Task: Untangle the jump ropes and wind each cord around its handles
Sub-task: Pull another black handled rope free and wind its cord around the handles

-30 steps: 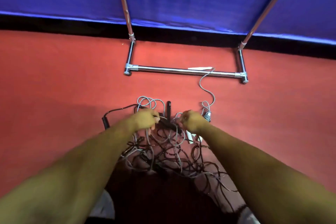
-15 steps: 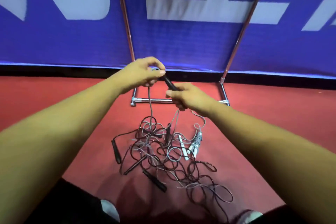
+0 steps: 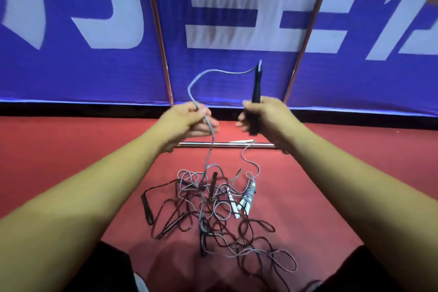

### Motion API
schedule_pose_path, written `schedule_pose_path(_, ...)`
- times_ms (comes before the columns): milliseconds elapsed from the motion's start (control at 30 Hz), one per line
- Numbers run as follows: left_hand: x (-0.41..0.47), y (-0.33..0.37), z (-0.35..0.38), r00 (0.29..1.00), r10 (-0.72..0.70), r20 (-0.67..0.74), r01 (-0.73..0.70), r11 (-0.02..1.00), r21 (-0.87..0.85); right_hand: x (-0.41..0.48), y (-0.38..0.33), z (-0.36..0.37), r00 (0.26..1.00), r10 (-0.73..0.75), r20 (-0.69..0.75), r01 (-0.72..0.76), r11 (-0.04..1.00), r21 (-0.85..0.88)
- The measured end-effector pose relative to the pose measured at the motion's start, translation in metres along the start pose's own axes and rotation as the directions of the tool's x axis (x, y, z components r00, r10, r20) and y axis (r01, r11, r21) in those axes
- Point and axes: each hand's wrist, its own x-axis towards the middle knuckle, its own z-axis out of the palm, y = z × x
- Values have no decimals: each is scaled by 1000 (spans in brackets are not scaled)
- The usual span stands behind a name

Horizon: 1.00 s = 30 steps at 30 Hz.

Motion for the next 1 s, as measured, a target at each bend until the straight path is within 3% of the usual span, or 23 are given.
schedule_pose_path(67, 2, 15, 5, 998, 48, -46, -56, 976, -209, -6, 18, 8, 991, 58, 122, -58, 998, -6)
schedule_pose_path(200, 11, 19, 5, 993, 53, -106, -86, 940, -330, -12, 35, 29, 906, 136, 400, -192, 976, 101)
schedule_pose_path(267, 17, 17, -1, 984, 49, -169, -108, 925, -364, -12, 35, 35, 899, 139, 416, -180, 982, 59)
schedule_pose_path(333, 23, 14, -3, 974, 36, -223, -110, 938, -329, -9, 32, 37, 936, 101, 338, -138, 987, 88)
schedule_pose_path(400, 23, 5, -3, 985, 23, -169, -58, 977, -207, -2, 23, 35, 967, 48, 250, -106, 970, 221)
schedule_pose_path(467, 20, -10, 2, 995, -17, 101, 23, 998, -51, 5, 7, 28, 986, -2, 167, -57, 936, 348)
schedule_pose_path(533, 14, -29, 5, 903, -167, 397, 91, 975, 204, 9, -10, 20, 995, -38, 89, -7, 888, 460)
schedule_pose_path(600, 10, -49, 5, 760, -363, 540, 46, 858, 512, 11, -25, 8, 998, -53, 25, 30, 828, 560)
schedule_pose_path(633, 10, -59, 3, 728, -423, 540, -29, 768, 640, 12, -29, 2, 998, -58, -5, 50, 807, 588)
schedule_pose_path(700, 11, -69, -1, 746, -456, 485, -90, 653, 752, 15, -30, -11, 993, -82, -84, 112, 869, 482)
schedule_pose_path(767, 12, -62, 1, 824, -388, 413, 12, 740, 672, 18, -21, -22, 979, -120, -166, 140, 984, 113)
schedule_pose_path(867, 13, -28, 12, 962, -163, 220, 80, 936, 342, 16, -3, -29, 992, -36, -119, -6, 941, -337)
schedule_pose_path(933, 13, -6, 17, 994, -54, 95, 51, 998, 37, 9, 4, -23, 996, 82, 27, -67, 935, -347)
schedule_pose_path(1000, 10, 8, 22, 1000, -21, 22, 24, 984, -177, 3, 12, -9, 977, 133, 170, -113, 986, -121)
